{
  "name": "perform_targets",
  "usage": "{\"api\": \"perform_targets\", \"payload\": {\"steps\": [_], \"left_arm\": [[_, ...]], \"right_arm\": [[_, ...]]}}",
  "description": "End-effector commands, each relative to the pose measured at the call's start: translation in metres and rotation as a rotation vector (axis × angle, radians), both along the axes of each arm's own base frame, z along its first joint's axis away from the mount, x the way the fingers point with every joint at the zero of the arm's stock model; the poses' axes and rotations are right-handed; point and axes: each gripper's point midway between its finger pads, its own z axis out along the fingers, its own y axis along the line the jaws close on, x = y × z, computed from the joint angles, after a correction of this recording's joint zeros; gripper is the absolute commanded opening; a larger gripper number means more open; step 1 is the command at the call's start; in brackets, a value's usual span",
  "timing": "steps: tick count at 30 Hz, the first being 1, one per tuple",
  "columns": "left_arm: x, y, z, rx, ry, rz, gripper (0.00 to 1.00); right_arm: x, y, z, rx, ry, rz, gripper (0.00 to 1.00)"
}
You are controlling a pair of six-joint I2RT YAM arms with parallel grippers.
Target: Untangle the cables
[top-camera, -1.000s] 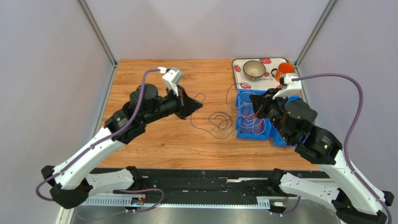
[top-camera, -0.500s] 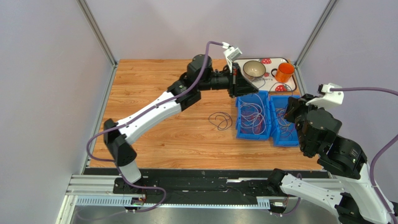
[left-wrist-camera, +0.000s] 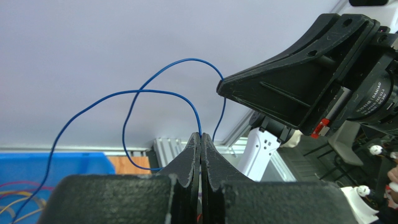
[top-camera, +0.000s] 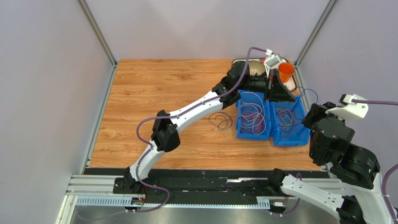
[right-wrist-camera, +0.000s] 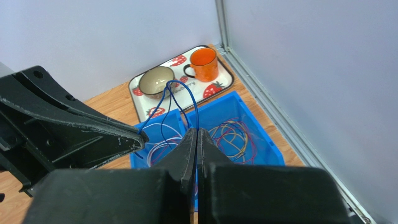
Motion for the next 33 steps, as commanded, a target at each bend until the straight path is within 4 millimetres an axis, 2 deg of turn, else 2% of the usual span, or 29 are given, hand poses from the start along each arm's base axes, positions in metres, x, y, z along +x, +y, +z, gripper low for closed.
{"api": "perform_targets", "payload": {"steps": [1, 6, 10, 12, 20, 26, 28, 29, 30, 33], "left_arm": [[-0.020, -0.006, 0.025, -0.143, -0.046, -0.058, 0.00], [-0.027, -0.023, 0.019, -0.237, -0.071, -0.048, 0.00], [-0.030, -0.033, 0.019, -0.356, -0.087, -0.006, 0.00], [-0.030, -0.039, 0.014, -0.385, -0.085, 0.013, 0.00], [-0.010, -0.056, -0.013, -0.388, -0.051, 0.096, 0.00], [0.005, -0.065, -0.022, -0.449, -0.051, 0.190, 0.00], [0.012, -0.066, -0.015, -0.480, -0.047, 0.238, 0.00], [0.015, -0.070, -0.019, -0.477, -0.040, 0.254, 0.00], [0.016, -0.068, -0.013, -0.498, -0.045, 0.270, 0.00], [0.017, -0.072, -0.009, -0.512, -0.054, 0.315, 0.00]], "right_arm": [[-0.013, -0.027, 0.006, -0.002, -0.030, -0.111, 0.00], [-0.019, -0.044, 0.004, -0.046, -0.037, -0.218, 0.00], [-0.021, -0.051, -0.001, -0.085, -0.041, -0.304, 0.00], [-0.023, -0.055, -0.005, -0.116, -0.043, -0.362, 0.00], [-0.014, -0.045, -0.016, -0.151, -0.032, -0.374, 0.00], [-0.007, -0.035, -0.020, -0.244, 0.023, -0.366, 0.00], [-0.006, -0.035, -0.021, -0.243, 0.026, -0.359, 0.00], [-0.006, -0.034, -0.021, -0.233, 0.022, -0.354, 0.00], [-0.006, -0.033, -0.022, -0.213, 0.020, -0.333, 0.00], [-0.005, -0.031, -0.021, -0.177, 0.015, -0.297, 0.00]]}}
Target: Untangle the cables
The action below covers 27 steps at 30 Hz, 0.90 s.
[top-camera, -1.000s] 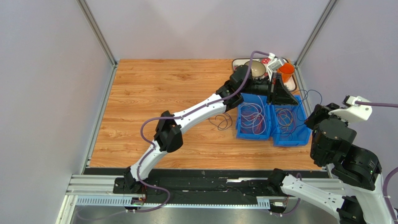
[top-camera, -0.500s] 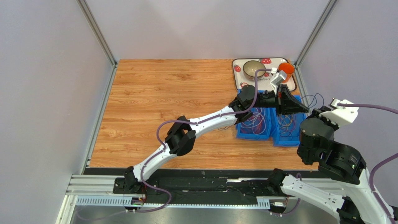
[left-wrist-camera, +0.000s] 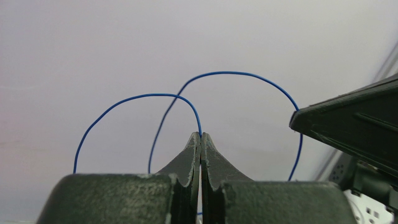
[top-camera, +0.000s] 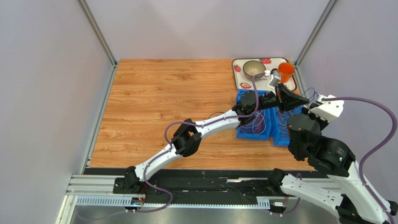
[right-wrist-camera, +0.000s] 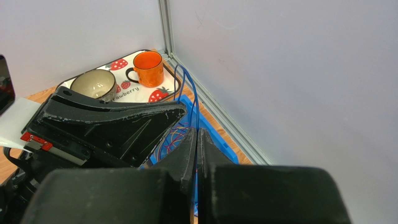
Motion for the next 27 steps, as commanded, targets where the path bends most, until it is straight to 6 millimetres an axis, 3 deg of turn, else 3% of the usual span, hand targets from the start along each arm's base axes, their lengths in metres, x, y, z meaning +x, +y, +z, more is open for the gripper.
{"api": "perform_targets", "payload": {"steps": [1, 4, 7, 8, 10, 11, 13, 19, 23, 27], "left_arm": [[-0.002, 0.007, 0.045, -0.144, -0.079, 0.127, 0.00], [0.010, -0.002, 0.032, -0.110, -0.046, 0.195, 0.00], [0.032, -0.014, 0.001, -0.008, 0.065, 0.248, 0.28], [0.034, -0.016, -0.004, 0.015, 0.081, 0.254, 0.48], [0.039, -0.023, -0.031, 0.108, 0.134, 0.263, 0.61], [0.038, -0.023, -0.031, 0.117, 0.131, 0.261, 0.65], [0.038, -0.025, -0.046, 0.172, 0.142, 0.252, 0.68], [0.041, -0.016, -0.047, 0.210, 0.153, 0.267, 0.71], [0.048, -0.002, -0.045, 0.244, 0.192, 0.266, 0.82], [0.063, 0.022, -0.045, 0.295, 0.282, 0.263, 0.85]], "right_arm": [[-0.009, -0.014, 0.013, 0.045, -0.074, -0.060, 0.00], [-0.007, -0.010, 0.014, 0.070, -0.075, -0.023, 0.00], [-0.008, -0.012, 0.012, 0.068, -0.077, -0.030, 0.00], [-0.009, -0.013, 0.012, 0.066, -0.078, -0.034, 0.00], [-0.010, -0.015, 0.010, 0.060, -0.082, -0.051, 0.00], [-0.011, -0.017, 0.010, 0.062, -0.087, -0.055, 0.00], [-0.013, -0.020, 0.010, 0.062, -0.095, -0.072, 0.00], [-0.017, -0.024, 0.015, 0.080, -0.111, -0.078, 0.00], [-0.019, -0.027, 0.018, 0.077, -0.116, -0.091, 0.00], [-0.015, -0.023, 0.018, 0.068, -0.102, -0.075, 0.00]]}}
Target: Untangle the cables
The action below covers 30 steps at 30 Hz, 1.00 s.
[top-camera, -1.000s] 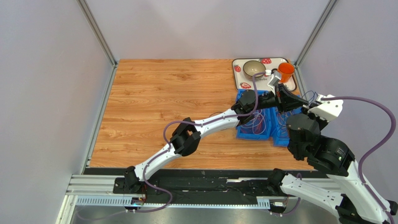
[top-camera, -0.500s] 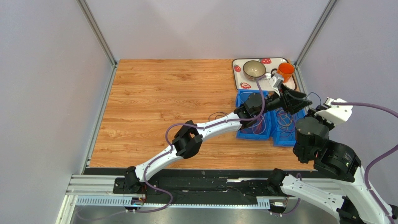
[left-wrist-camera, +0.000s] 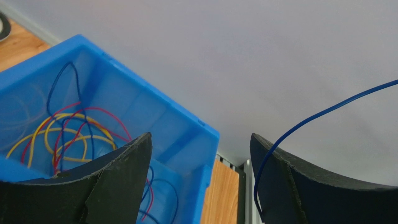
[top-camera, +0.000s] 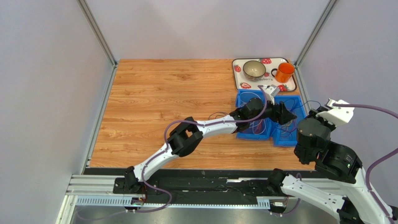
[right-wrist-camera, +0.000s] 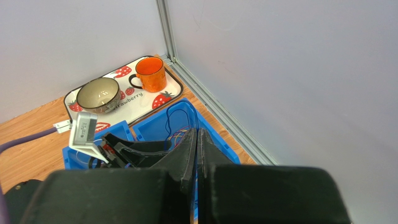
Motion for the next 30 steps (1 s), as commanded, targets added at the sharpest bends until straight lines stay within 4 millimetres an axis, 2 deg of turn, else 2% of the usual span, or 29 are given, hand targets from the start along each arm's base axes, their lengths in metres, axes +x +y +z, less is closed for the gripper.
{"api": "perform_targets", "payload": {"steps": [1, 3, 4, 5, 6, 8, 9, 11, 12, 13, 15, 17, 20, 22, 24, 25, 27, 28, 30], "left_arm": [[0.018, 0.050, 0.121, -0.142, 0.002, 0.030, 0.86], [0.022, 0.060, 0.107, -0.079, 0.031, 0.027, 0.87], [0.026, 0.069, 0.117, -0.067, 0.025, 0.035, 0.87], [0.028, 0.074, 0.117, -0.039, 0.024, 0.039, 0.88], [0.032, 0.080, 0.105, 0.040, 0.028, 0.052, 0.88], [0.035, 0.092, 0.113, 0.094, 0.014, 0.076, 0.88], [0.038, 0.098, 0.099, 0.170, 0.025, 0.093, 0.88], [0.046, 0.112, 0.104, 0.214, 0.018, 0.118, 0.88], [0.047, 0.122, 0.088, 0.298, 0.058, 0.120, 0.88], [0.050, 0.127, 0.095, 0.311, 0.052, 0.122, 0.88], [0.047, 0.141, 0.079, 0.417, 0.072, 0.104, 0.88], [0.042, 0.149, 0.078, 0.463, 0.048, 0.074, 0.87], [0.039, 0.174, 0.062, 0.579, 0.050, 0.097, 0.86], [0.042, 0.200, 0.047, 0.684, 0.063, 0.169, 0.86], [0.047, 0.225, 0.035, 0.768, 0.063, 0.231, 0.86], [0.042, 0.238, 0.030, 0.798, 0.072, 0.239, 0.86], [0.041, 0.257, 0.023, 0.842, 0.066, 0.263, 0.86], [0.034, 0.269, 0.019, 0.864, 0.066, 0.268, 0.87], [0.030, 0.282, 0.015, 0.888, 0.050, 0.273, 0.87]], "right_arm": [[-0.004, -0.008, 0.015, 0.012, -0.044, -0.066, 0.00], [0.001, -0.001, 0.015, 0.019, -0.029, -0.021, 0.00], [0.004, 0.005, 0.016, 0.015, -0.017, 0.001, 0.00], [0.007, 0.012, 0.015, 0.025, -0.005, 0.047, 0.00], [0.008, 0.014, 0.018, 0.037, -0.007, 0.068, 0.00], [0.012, 0.025, 0.020, 0.044, 0.010, 0.134, 0.00], [0.013, 0.028, 0.022, 0.048, 0.012, 0.154, 0.00], [0.016, 0.037, 0.027, 0.040, 0.031, 0.211, 0.00], [0.017, 0.039, 0.028, 0.039, 0.034, 0.223, 0.00], [0.018, 0.041, 0.031, 0.043, 0.033, 0.235, 0.00], [0.021, 0.045, 0.031, 0.029, 0.047, 0.246, 0.00], [0.022, 0.044, 0.030, -0.004, 0.062, 0.219, 0.00], [0.029, 0.043, 0.029, -0.050, 0.094, 0.161, 0.00], [0.034, 0.036, 0.027, -0.060, 0.119, 0.105, 0.00], [0.044, 0.040, 0.025, -0.039, 0.138, 0.131, 0.00], [0.047, 0.031, 0.023, -0.032, 0.148, 0.092, 0.00], [0.056, 0.031, 0.018, -0.021, 0.170, 0.101, 0.00], [0.061, 0.022, 0.015, -0.030, 0.194, 0.058, 0.00], [0.071, 0.019, 0.012, -0.021, 0.211, 0.056, 0.00]]}}
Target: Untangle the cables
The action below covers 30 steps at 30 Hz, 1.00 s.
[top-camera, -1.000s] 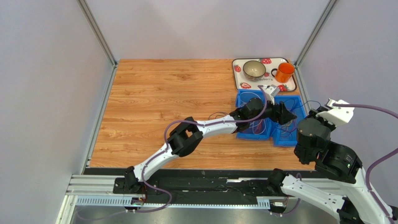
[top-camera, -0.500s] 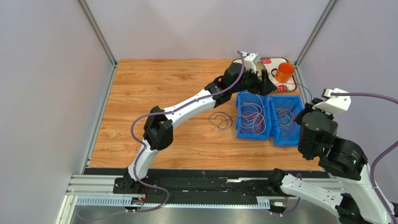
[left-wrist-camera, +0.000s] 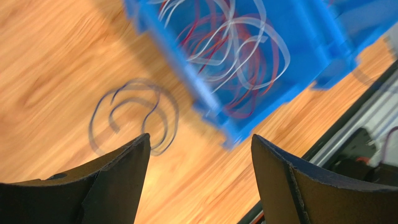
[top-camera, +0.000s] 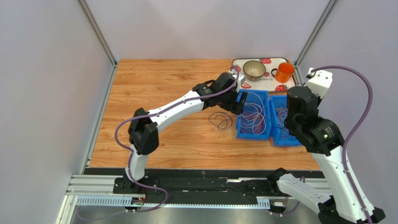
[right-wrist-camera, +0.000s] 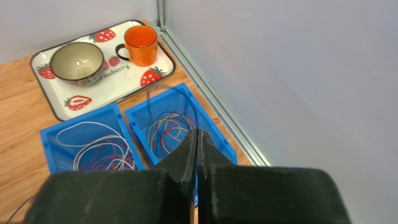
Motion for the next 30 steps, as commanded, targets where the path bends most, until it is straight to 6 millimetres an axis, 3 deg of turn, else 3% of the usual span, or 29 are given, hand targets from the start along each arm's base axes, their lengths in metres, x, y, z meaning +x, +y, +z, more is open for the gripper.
{"api": "perform_targets", "payload": {"steps": [1, 2, 3, 4, 6, 8, 9, 11, 12, 14, 15, 17, 18, 20, 21, 24, 30], "left_arm": [[-0.008, 0.060, 0.025, 0.092, -0.096, 0.045, 0.87], [-0.009, 0.067, 0.024, 0.105, -0.101, 0.058, 0.87], [-0.011, 0.075, 0.035, 0.092, -0.119, 0.065, 0.87], [-0.015, 0.084, 0.025, 0.114, -0.107, 0.070, 0.87], [-0.022, 0.095, 0.038, 0.096, -0.130, 0.077, 0.87], [-0.028, 0.108, 0.035, 0.111, -0.131, 0.081, 0.87], [-0.032, 0.115, 0.045, 0.096, -0.146, 0.083, 0.87], [-0.039, 0.129, 0.040, 0.124, -0.141, 0.089, 0.87], [-0.043, 0.136, 0.050, 0.111, -0.155, 0.096, 0.87], [-0.050, 0.149, 0.050, 0.123, -0.153, 0.109, 0.87], [-0.055, 0.155, 0.061, 0.101, -0.168, 0.116, 0.87], [-0.064, 0.166, 0.058, 0.104, -0.163, 0.122, 0.87], [-0.070, 0.174, 0.068, 0.082, -0.179, 0.128, 0.87], [-0.077, 0.188, 0.062, 0.102, -0.172, 0.147, 0.87], [-0.083, 0.196, 0.070, 0.083, -0.189, 0.155, 0.87], [-0.095, 0.214, 0.066, 0.085, -0.190, 0.167, 0.87], [-0.111, 0.242, 0.068, 0.078, -0.213, 0.196, 0.87]], "right_arm": [[0.020, -0.012, 0.007, 0.040, -0.001, -0.007, 0.00], [0.025, -0.012, 0.004, 0.054, 0.008, 0.009, 0.00], [0.028, -0.014, 0.003, 0.061, 0.006, 0.004, 0.00], [0.031, -0.021, 0.000, 0.071, 0.012, -0.010, 0.00], [0.034, -0.030, -0.002, 0.078, 0.015, -0.045, 0.00], [0.037, -0.034, -0.003, 0.083, 0.021, -0.064, 0.00], [0.038, -0.039, -0.002, 0.081, 0.016, -0.081, 0.00], [0.041, -0.049, -0.004, 0.070, 0.024, -0.127, 0.00], [0.043, -0.053, -0.005, 0.071, 0.026, -0.146, 0.00], [0.049, -0.063, -0.012, 0.101, 0.029, -0.171, 0.00], [0.060, -0.062, -0.019, 0.122, 0.032, -0.169, 0.00], [0.060, -0.084, -0.023, 0.135, 0.035, -0.238, 0.00], [0.064, -0.091, -0.029, 0.144, 0.051, -0.263, 0.00], [0.060, -0.113, -0.032, 0.171, 0.042, -0.331, 0.00], [0.054, -0.128, -0.028, 0.193, 0.013, -0.385, 0.00], [0.058, -0.142, -0.025, 0.228, -0.032, -0.426, 0.00], [0.087, -0.175, -0.042, 0.260, -0.011, -0.511, 0.00]]}}
